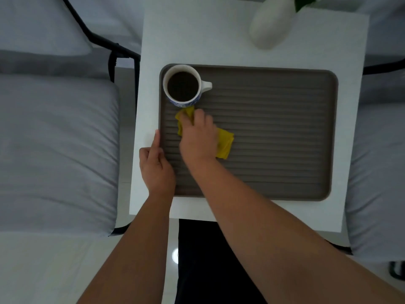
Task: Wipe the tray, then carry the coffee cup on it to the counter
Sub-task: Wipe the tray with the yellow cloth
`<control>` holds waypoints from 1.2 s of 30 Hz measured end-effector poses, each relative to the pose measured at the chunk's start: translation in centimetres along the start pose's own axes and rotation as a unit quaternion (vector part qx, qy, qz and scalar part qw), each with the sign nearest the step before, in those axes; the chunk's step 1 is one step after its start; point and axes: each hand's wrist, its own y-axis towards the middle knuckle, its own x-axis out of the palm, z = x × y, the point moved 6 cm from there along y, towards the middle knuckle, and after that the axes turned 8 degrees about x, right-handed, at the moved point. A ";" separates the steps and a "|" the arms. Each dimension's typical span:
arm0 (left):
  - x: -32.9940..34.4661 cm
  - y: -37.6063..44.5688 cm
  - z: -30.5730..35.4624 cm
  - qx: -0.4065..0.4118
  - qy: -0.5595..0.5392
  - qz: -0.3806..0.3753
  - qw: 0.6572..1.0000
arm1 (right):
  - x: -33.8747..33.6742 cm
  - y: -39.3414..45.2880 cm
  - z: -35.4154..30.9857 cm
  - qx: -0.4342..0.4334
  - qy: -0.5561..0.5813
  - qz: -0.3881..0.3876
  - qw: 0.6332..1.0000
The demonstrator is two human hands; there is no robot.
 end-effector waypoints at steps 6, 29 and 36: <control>0.0 0.2 -0.3 0.003 -0.004 0.003 1.000 | 0.5 -0.4 -2.0 -0.132 -0.055 -0.029 0.989; -0.1 0.0 0.2 0.005 -0.018 0.014 1.000 | -2.1 -3.8 7.8 0.005 0.014 0.028 0.999; -0.1 0.0 0.1 0.000 -0.029 0.000 1.000 | 0.5 -2.8 -2.2 -0.180 -0.122 -0.090 0.972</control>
